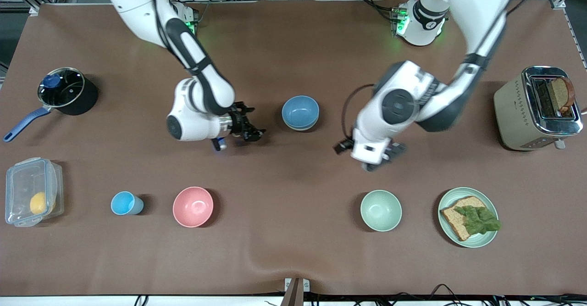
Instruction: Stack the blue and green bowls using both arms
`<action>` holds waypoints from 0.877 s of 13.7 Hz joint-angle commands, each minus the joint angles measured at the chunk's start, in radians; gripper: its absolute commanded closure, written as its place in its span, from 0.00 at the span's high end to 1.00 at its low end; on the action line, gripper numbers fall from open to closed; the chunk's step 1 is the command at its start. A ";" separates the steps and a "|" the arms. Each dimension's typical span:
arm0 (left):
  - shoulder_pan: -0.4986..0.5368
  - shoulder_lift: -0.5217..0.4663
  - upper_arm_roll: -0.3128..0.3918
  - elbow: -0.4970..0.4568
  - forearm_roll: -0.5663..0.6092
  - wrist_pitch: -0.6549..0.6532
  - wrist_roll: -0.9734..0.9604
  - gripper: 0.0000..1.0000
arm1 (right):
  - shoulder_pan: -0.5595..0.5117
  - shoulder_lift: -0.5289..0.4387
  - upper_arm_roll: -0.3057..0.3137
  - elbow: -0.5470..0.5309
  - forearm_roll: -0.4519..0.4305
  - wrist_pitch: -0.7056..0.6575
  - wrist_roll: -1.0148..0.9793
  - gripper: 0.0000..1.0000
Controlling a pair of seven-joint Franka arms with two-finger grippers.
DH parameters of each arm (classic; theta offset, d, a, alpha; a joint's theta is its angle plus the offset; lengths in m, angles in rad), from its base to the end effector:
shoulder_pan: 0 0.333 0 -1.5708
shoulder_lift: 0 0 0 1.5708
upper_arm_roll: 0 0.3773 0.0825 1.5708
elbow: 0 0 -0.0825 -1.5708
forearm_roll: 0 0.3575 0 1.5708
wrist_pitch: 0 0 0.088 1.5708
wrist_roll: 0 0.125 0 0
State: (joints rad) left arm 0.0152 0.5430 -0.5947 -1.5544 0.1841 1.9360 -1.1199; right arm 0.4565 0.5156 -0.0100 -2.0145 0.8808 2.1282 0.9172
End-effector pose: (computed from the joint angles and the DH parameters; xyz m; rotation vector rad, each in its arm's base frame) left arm 0.6124 -0.2953 0.4145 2.9934 0.8062 -0.2150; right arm 0.5035 0.2923 0.2380 -2.3150 1.4332 0.9713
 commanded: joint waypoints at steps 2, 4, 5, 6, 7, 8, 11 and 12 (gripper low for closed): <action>0.125 -0.021 -0.004 0.096 0.029 -0.135 0.210 1.00 | -0.048 -0.069 -0.021 -0.038 -0.101 -0.102 -0.018 1.00; 0.224 -0.052 -0.007 0.099 0.046 -0.146 0.323 1.00 | -0.093 -0.080 -0.021 -0.038 -0.147 -0.158 -0.049 1.00; 0.247 -0.073 -0.005 0.099 0.046 -0.146 0.363 1.00 | -0.122 -0.083 -0.019 -0.038 -0.161 -0.180 -0.087 1.00; 0.259 -0.087 -0.004 0.099 0.049 -0.146 0.403 1.00 | -0.154 -0.085 -0.021 -0.033 -0.164 -0.216 -0.139 1.00; 0.275 -0.106 -0.004 0.099 0.051 -0.146 0.452 1.00 | -0.195 -0.085 -0.022 -0.030 -0.166 -0.259 -0.203 1.00; 0.287 -0.116 -0.008 0.099 0.051 -0.146 0.521 1.00 | -0.241 -0.088 -0.025 -0.027 -0.195 -0.304 -0.281 1.00; 0.296 -0.155 -0.004 0.099 0.060 -0.146 0.595 1.00 | -0.396 -0.091 0.004 0.028 -0.285 -0.448 -0.417 1.00; 0.324 -0.156 -0.005 0.099 0.058 -0.146 0.618 1.00 | -0.421 -0.091 0.022 0.058 -0.319 -0.485 -0.420 1.00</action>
State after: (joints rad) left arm 0.3029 0.4176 -0.5952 -1.4411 0.2186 1.8027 -0.5487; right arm 0.1107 0.4458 -0.0390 -1.9974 0.6231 1.7110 0.5161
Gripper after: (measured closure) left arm 0.000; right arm 0.000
